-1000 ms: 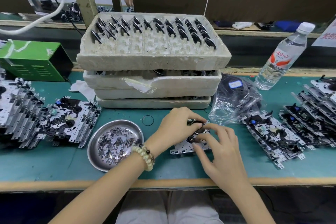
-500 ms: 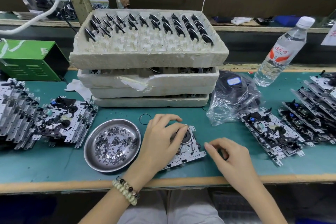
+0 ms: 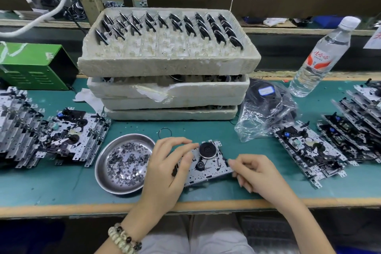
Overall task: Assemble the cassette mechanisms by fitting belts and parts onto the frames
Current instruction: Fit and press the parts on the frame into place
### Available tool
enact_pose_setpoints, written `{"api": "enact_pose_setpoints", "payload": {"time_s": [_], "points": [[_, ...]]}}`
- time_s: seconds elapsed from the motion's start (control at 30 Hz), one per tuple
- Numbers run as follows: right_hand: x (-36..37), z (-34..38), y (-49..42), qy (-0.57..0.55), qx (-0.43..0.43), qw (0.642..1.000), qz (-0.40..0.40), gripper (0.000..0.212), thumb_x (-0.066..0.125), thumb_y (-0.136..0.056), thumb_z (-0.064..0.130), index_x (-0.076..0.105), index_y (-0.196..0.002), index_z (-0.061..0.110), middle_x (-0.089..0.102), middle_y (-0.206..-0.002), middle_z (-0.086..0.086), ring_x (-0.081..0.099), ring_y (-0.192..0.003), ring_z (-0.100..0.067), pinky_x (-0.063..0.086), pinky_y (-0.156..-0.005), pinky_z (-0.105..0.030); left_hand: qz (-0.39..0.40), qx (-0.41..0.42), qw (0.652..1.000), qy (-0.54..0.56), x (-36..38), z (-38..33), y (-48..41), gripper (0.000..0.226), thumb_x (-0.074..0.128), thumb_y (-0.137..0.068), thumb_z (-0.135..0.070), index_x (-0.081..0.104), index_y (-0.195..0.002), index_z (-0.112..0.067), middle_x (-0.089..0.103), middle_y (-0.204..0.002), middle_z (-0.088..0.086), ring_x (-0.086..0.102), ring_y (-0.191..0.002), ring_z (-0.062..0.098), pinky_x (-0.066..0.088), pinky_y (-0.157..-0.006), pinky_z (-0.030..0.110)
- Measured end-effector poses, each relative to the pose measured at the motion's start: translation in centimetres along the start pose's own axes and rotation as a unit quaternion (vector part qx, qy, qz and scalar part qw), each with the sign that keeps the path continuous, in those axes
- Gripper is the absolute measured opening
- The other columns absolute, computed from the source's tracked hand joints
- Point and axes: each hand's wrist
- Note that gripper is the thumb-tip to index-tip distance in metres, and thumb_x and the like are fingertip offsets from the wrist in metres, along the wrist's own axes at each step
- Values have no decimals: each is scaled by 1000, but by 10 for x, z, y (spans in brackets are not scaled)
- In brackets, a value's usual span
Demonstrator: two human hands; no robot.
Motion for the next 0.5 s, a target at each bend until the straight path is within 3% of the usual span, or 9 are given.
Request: {"api": "enact_pose_setpoints", "payload": {"time_s": [0.07,0.17,0.23,0.27,0.3,0.37,0.43,0.5], "points": [[-6,13,-2,-73,26,997,-1,34,62,-94,23,60,-63,10,51,-50,-5,36,-38,-11,25,-38,-15,-27,13,1000,1,0,1,4,32,45,-101,-25,70,-117,-13,63,-115,-4,55,-115,15,37,-102,24],[-25,50,-8,-78,52,995,-27,31,61,-93,17,60,-65,5,49,-48,-3,31,-33,-5,22,-34,-13,-46,5,999,18,-1,2,4,30,43,-101,-27,64,-120,-18,61,-117,-6,53,-117,12,35,-103,21],[-36,82,-8,-16,41,998,-47,32,62,-93,15,60,-63,4,51,-47,-4,32,-31,-5,23,-33,-13,-53,-6,998,29,-2,3,4,29,43,-101,-29,61,-122,-21,61,-117,-6,53,-118,12,36,-103,22],[-38,97,-7,69,15,995,-64,34,61,-92,17,60,-59,6,55,-47,-3,35,-32,-6,27,-34,-14,-60,-4,998,29,-2,3,4,28,43,-102,-30,60,-122,-21,61,-118,-7,53,-118,12,36,-103,22],[-37,109,-6,194,-28,977,-85,36,59,-90,20,60,-57,7,57,-47,-2,42,-36,-9,33,-38,-18,-70,4,997,25,-1,3,4,28,42,-103,-31,59,-122,-21,60,-119,-8,53,-119,11,36,-104,23],[-23,125,-4,425,-92,894,-108,33,57,-89,21,55,-58,8,57,-52,-8,53,-53,-22,44,-53,-30,-87,20,996,13,0,2,6,29,41,-105,-33,58,-123,-18,59,-120,-7,52,-119,11,36,-106,24],[15,129,2,547,-96,828,-77,21,53,-89,6,53,-69,12,56,-65,-11,58,-65,-30,39,-58,-29,-97,26,995,11,1,3,8,31,40,-106,-33,55,-125,-15,58,-122,-5,51,-120,12,35,-107,26],[59,119,9,659,-115,741,-48,24,47,-71,-12,64,-72,5,62,-67,-11,67,-61,-27,38,-49,-27,-105,21,994,12,2,4,10,28,43,-105,-29,55,-125,-13,58,-122,-3,51,-120,12,35,-107,26]]}}
Point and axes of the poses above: each hand's wrist, its own y-axis away from the middle knuckle, its own x-axis out of the palm, z = x × y
